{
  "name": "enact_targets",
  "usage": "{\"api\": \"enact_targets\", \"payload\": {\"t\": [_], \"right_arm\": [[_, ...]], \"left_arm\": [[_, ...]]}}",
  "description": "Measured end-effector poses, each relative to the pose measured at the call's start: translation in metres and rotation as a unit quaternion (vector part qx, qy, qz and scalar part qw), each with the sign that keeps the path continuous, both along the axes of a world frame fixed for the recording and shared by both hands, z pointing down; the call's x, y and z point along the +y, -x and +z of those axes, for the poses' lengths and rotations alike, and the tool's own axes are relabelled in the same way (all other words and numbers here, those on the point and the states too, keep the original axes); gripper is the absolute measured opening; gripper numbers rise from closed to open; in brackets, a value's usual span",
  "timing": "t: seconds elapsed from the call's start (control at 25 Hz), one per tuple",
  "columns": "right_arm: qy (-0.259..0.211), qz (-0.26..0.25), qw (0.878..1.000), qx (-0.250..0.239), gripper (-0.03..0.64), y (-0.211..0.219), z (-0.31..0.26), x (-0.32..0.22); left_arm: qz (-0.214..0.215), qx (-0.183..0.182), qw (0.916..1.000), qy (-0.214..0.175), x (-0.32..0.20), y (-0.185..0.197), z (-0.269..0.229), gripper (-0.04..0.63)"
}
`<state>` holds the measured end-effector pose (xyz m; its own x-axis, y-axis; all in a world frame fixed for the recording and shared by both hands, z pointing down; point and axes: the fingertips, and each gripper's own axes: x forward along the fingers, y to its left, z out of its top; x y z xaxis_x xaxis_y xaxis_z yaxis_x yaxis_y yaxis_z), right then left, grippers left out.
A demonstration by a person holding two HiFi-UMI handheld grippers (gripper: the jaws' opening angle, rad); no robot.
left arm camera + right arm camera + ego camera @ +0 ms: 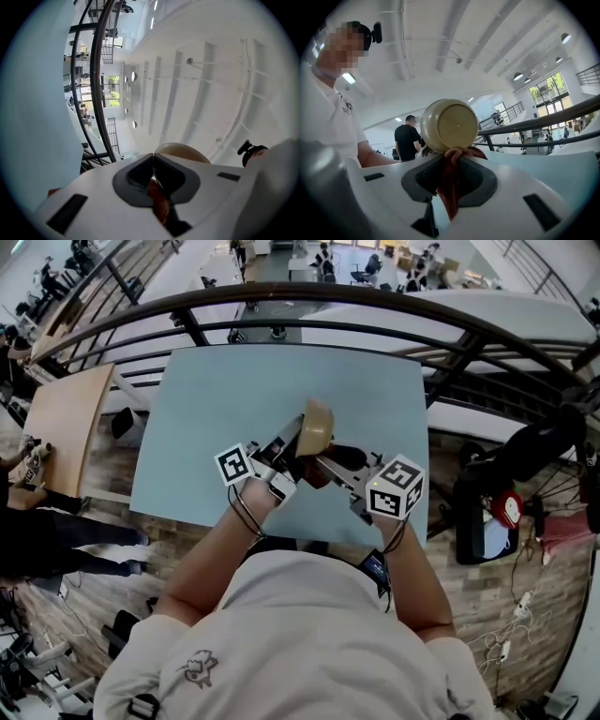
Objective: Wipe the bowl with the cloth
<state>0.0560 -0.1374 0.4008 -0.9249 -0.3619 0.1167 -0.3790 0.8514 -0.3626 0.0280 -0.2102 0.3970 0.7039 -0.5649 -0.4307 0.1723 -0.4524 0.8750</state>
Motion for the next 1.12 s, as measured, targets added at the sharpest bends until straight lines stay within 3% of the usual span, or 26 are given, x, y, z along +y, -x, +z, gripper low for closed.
{"api": "enact_targets", "payload": {"t": [0.2, 0.44, 0.76, 1.12], "right_arm": [[-0.012, -0.023, 1.0, -0.001, 0.087, 0.011, -0.007, 0.017], [-0.044, -0.029, 0.998, -0.017, 0.087, 0.011, -0.037, 0.026], [-0.119, -0.009, 0.993, -0.001, 0.087, -0.003, -0.083, 0.018], [-0.116, 0.054, 0.991, -0.037, 0.087, -0.037, -0.106, -0.022]], "left_arm": [[-0.043, -0.038, 0.9979, 0.03, -0.01, 0.016, 0.023, 0.02], [-0.037, -0.083, 0.9949, 0.043, -0.007, 0.016, 0.042, 0.018], [0.028, -0.075, 0.996, 0.039, 0.011, 0.0, 0.043, 0.018], [0.102, 0.0, 0.9948, -0.003, 0.04, -0.014, 0.017, 0.018]]}}
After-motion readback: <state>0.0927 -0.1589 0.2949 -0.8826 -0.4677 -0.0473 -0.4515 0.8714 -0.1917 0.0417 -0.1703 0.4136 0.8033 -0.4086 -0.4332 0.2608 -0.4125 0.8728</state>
